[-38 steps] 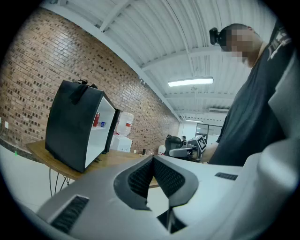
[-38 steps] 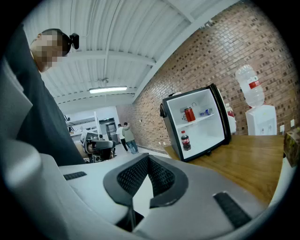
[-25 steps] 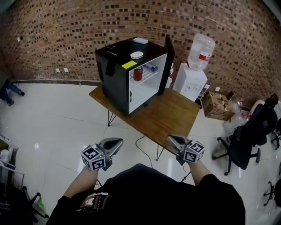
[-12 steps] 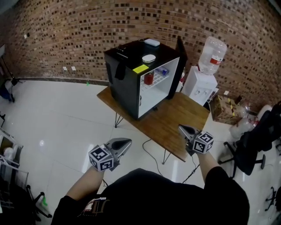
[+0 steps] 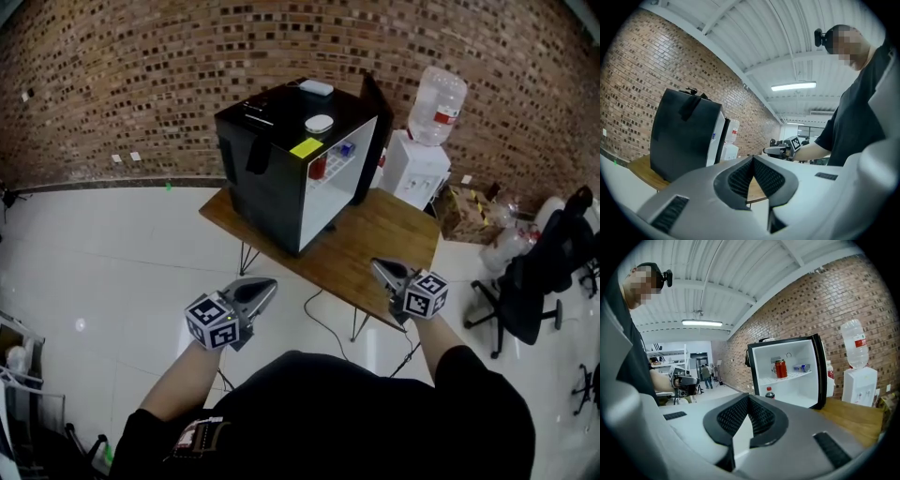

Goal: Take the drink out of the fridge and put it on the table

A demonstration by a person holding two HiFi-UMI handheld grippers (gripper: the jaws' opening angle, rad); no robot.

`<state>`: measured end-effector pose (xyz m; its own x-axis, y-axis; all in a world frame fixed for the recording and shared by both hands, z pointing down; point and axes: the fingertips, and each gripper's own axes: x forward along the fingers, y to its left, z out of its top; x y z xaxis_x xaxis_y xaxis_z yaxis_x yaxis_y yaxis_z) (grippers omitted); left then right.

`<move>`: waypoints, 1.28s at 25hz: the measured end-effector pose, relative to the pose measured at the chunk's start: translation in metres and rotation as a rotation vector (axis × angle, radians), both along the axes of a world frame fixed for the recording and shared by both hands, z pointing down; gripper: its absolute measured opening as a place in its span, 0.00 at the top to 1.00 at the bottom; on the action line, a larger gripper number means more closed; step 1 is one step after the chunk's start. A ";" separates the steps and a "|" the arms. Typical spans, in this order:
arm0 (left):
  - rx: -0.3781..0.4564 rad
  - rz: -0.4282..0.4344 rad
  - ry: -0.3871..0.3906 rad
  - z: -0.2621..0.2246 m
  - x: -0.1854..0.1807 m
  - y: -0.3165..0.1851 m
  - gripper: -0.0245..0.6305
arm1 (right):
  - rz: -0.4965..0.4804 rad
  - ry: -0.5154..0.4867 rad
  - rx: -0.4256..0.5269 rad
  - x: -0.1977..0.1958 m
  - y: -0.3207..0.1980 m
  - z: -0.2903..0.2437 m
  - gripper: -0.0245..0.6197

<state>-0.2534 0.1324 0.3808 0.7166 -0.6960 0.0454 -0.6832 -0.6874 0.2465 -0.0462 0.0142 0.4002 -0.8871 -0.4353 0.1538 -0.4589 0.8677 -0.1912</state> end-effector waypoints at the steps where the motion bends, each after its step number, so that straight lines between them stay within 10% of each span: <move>1: 0.004 0.002 0.005 -0.001 0.002 -0.002 0.97 | 0.002 0.003 0.006 0.001 -0.004 -0.003 0.96; 18: -0.023 -0.183 -0.107 0.028 0.059 -0.129 0.97 | -0.268 0.013 0.134 -0.034 -0.201 0.010 0.96; 32: -0.085 -0.327 -0.132 0.023 0.090 -0.245 0.97 | -0.471 -0.092 0.249 -0.131 -0.292 0.024 0.76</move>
<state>-0.1632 -0.1126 0.4038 0.4409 -0.8771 0.1903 -0.8932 -0.4081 0.1889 -0.1775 -0.2777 0.4240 -1.0000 -0.0004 0.0088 -0.0002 0.9997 0.0257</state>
